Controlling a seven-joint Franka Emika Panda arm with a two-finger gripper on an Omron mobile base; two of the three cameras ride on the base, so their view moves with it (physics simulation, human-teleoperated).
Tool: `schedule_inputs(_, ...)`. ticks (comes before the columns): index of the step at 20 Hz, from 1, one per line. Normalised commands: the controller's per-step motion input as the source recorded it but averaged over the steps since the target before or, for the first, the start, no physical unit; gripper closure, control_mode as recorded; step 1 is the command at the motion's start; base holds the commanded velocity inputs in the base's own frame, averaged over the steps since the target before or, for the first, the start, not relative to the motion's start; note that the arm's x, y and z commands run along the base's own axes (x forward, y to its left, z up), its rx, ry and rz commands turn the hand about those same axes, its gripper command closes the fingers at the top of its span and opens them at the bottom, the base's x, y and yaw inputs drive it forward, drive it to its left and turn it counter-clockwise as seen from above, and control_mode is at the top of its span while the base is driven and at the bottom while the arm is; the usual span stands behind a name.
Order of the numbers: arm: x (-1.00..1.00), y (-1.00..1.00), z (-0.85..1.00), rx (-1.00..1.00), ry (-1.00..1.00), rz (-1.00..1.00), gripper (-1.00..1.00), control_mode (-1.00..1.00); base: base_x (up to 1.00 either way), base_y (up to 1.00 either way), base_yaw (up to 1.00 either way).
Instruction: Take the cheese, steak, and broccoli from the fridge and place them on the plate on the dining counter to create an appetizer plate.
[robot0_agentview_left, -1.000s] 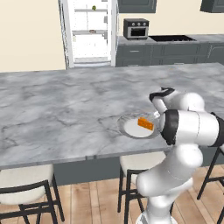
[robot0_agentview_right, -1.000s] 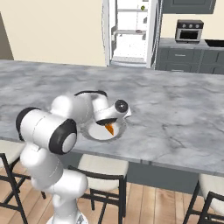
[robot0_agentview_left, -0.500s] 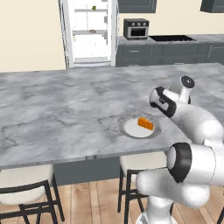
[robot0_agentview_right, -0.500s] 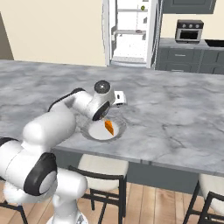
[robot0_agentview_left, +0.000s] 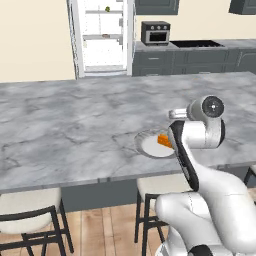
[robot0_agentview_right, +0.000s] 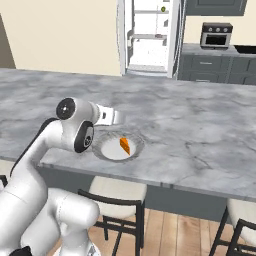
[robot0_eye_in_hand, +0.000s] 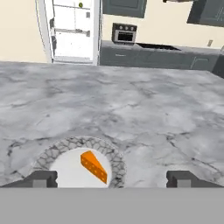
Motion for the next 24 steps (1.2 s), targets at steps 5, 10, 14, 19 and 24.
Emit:
schedule_inputs(5, -1.00, 0.09, 0.73, 0.23, -0.14, -0.12, -1.00, -1.00, 0.00, 0.00, 0.00)
schedule_inputs(10, -0.88, 0.05, 0.70, 0.09, 0.00, 0.20, -1.00, -1.00, 0.00, 0.00, 0.00)
schedule_inputs(14, -0.31, 0.47, 0.06, 0.00, 0.16, 0.29, -1.00, -1.00, 0.00, 0.00, 0.00)
schedule_inputs(19, -0.14, 0.85, -0.02, -0.02, 0.15, 0.24, -1.00, -1.00, 0.00, 0.00, 0.00)
schedule_inputs(24, -0.51, 0.32, -0.30, -0.03, 0.00, 0.08, -1.00, -1.00, 0.00, 0.00, 0.00)
